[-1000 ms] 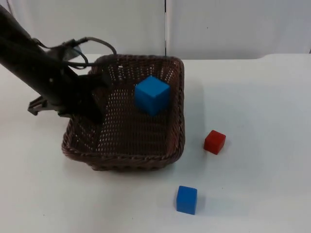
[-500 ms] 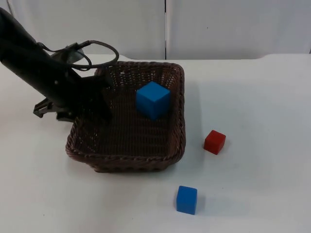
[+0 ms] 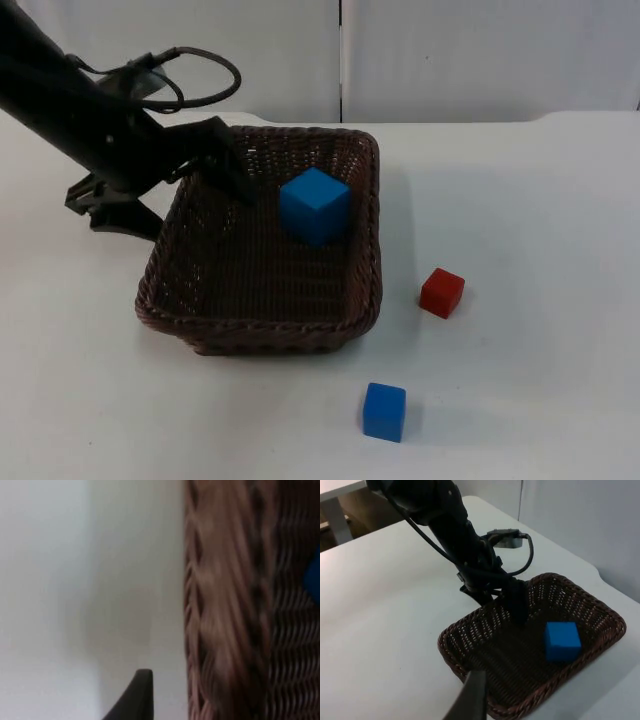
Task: Pick up the basket with the left hand and place the largest block into the basket with the right hand.
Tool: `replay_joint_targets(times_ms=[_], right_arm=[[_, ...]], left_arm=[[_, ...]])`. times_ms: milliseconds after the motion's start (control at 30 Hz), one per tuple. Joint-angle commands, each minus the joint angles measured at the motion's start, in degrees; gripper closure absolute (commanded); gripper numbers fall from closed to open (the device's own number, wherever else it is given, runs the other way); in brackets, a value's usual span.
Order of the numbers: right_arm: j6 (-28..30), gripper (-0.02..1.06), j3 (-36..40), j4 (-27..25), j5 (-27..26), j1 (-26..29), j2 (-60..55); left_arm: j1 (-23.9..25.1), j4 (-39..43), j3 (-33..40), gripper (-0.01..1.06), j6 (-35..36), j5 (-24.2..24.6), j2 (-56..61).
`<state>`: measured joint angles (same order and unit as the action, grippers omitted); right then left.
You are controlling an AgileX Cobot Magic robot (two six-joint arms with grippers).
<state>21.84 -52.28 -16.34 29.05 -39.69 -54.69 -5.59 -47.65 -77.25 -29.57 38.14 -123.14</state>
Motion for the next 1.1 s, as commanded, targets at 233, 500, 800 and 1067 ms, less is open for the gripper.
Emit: replay_joint_targets(times_ms=[233, 500, 800, 1067], right_arm=[[0.0, 0.21, 0.2, 0.8, -2.3, -0.1, 0.1], [0.0, 0.21, 0.2, 0.8, -2.5, -0.1, 0.1], [-0.4, 0.21, 0.2, 0.8, -1.7, -0.1, 0.1], [-0.4, 0.21, 0.2, 0.8, -2.1, -0.1, 0.1]], left_arm=[[0.0, -0.8, -0.1, 0.00, 0.1, 2.2, 0.8], [0.0, -0.9, -0.1, 0.00, 1.1, 4.1, 0.8], [0.0, -0.8, 5.3, 0.00, 1.3, -4.4, 6.1], [0.0, -1.2, 13.6, 0.00, 0.9, -7.9, 12.6]])
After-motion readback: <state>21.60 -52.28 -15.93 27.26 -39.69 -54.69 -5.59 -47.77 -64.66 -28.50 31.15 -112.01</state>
